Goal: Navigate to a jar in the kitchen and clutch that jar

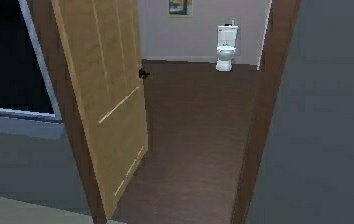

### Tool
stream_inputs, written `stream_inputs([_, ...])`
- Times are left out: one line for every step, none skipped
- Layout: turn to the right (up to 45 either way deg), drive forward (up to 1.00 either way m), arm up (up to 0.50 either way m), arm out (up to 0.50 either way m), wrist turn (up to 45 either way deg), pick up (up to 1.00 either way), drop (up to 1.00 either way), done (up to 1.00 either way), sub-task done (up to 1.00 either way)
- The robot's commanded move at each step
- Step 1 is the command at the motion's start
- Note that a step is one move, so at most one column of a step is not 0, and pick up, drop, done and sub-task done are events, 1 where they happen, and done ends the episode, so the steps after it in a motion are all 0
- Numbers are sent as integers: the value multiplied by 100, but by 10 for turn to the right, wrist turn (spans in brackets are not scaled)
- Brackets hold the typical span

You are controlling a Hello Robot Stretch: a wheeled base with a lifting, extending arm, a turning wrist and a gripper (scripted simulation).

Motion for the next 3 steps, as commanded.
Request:
stream_inputs([0,100,0,0,0,0,0,0,0])
stream_inputs([0,5,0,0,0,0,0,0,0])
stream_inputs([240,0,0,0,0,0,0,0,0])
